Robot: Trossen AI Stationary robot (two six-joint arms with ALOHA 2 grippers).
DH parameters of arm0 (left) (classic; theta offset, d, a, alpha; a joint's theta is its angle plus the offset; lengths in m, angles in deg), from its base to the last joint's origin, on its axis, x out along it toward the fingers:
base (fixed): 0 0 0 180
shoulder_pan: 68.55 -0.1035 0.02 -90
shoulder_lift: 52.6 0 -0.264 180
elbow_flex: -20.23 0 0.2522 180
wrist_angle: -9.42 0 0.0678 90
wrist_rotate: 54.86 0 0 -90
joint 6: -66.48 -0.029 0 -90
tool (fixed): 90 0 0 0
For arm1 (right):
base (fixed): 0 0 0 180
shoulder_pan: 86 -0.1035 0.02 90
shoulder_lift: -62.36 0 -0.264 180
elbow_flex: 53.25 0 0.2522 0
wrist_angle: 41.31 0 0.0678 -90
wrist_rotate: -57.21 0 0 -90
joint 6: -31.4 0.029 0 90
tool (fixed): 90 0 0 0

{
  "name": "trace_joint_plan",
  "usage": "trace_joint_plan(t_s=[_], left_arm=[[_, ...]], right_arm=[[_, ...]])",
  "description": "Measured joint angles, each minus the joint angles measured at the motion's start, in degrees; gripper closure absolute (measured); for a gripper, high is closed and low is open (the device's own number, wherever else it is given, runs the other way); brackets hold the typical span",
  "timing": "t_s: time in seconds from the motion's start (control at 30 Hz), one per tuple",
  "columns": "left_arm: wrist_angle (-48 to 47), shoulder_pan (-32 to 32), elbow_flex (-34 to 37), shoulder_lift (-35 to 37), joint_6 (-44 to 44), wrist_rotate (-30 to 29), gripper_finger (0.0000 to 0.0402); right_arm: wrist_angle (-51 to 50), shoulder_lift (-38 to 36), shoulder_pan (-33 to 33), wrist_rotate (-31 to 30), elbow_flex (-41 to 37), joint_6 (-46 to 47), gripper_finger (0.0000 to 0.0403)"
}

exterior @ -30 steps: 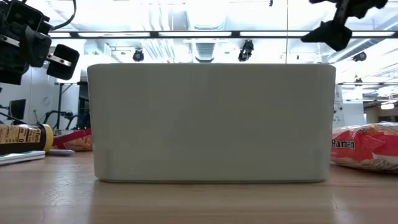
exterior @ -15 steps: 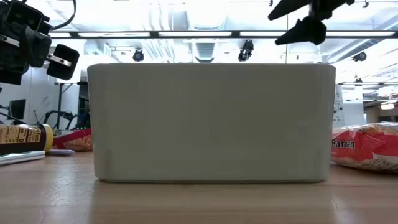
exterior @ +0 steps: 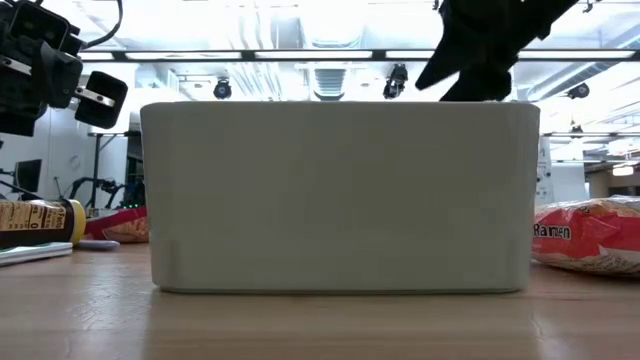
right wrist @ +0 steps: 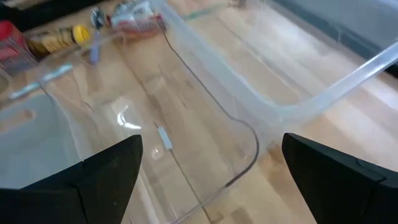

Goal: Pick & Place Food Item
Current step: Put the blue noodle pack into the white bin

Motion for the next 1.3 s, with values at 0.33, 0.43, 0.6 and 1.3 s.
trace_joint_plan(t_s=[0.33, 0.43, 0.6, 1.3], left_arm=[[0.0, 0.0, 0.0, 0.0, 0.0, 0.0, 0.0291], [0.0, 0.0, 0.0, 0.0, 0.0, 0.0, 0.0291], [0.0, 0.0, 0.0, 0.0, 0.0, 0.0, 0.0291], [-0.2, 0.0, 0.0, 0.0, 0.0, 0.0, 0.0291]], right_arm=[[4.7, 7.3, 0.0, 0.0, 0.0, -10.9, 0.0022], [5.3, 8.7, 0.0, 0.0, 0.0, -22.1, 0.0022], [7.0, 9.4, 0.0, 0.0, 0.0, -39.3, 0.0022], [6.5, -5.4, 0.0, -20.5, 0.0, -44.8, 0.0022]])
